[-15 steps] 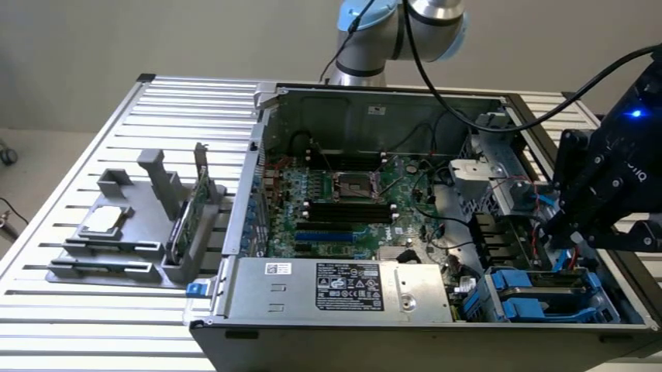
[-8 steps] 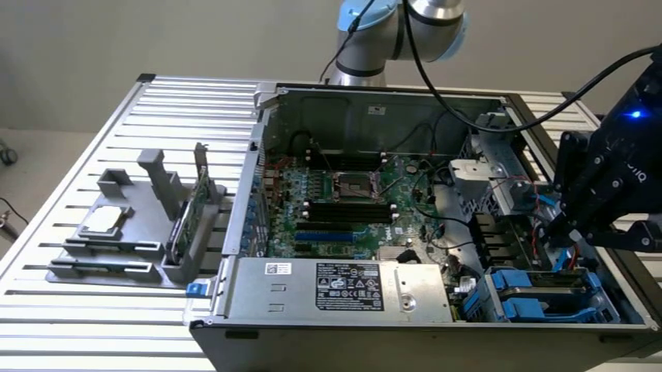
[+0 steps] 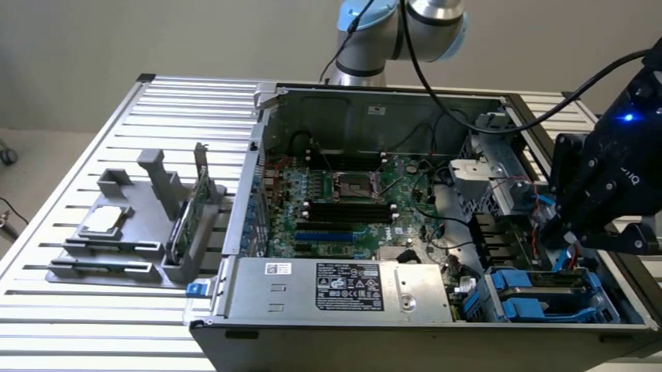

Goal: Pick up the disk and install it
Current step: 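Insert the second disk wire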

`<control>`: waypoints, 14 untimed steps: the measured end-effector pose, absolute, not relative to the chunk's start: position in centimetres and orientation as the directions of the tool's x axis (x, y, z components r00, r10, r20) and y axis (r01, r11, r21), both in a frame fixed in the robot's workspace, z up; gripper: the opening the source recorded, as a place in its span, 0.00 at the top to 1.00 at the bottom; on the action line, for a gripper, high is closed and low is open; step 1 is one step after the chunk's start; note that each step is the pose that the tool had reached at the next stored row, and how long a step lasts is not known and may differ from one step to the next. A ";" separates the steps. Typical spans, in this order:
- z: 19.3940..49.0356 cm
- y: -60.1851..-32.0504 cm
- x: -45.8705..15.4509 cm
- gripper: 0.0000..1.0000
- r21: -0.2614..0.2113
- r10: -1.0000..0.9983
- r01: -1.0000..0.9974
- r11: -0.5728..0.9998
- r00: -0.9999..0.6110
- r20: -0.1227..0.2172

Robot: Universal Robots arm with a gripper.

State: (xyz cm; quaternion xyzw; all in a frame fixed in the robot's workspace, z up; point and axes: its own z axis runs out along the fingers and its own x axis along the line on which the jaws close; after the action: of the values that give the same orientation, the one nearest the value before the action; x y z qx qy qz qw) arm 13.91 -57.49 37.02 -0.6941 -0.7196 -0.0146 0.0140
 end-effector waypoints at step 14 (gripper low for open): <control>35.7 -59.0 13.7 0.83 0.013 0.999 0.999 0.036 -0.036 0.040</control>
State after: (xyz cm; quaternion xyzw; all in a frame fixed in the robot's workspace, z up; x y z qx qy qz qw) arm 13.70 -59.01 35.69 -0.6940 -0.7196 -0.0185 0.0102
